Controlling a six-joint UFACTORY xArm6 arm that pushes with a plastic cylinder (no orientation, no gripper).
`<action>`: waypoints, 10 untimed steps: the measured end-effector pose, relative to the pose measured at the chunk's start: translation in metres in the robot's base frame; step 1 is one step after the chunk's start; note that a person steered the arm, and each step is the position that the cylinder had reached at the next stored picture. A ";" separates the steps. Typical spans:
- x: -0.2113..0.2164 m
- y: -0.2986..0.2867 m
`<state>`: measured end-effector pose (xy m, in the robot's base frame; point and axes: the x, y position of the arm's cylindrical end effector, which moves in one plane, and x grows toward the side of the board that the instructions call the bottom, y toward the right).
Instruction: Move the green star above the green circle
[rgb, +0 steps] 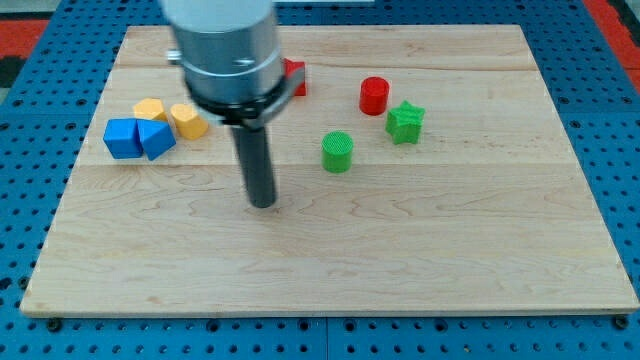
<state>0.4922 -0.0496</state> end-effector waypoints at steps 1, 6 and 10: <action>-0.016 0.035; -0.070 0.230; -0.098 0.123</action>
<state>0.3946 0.0733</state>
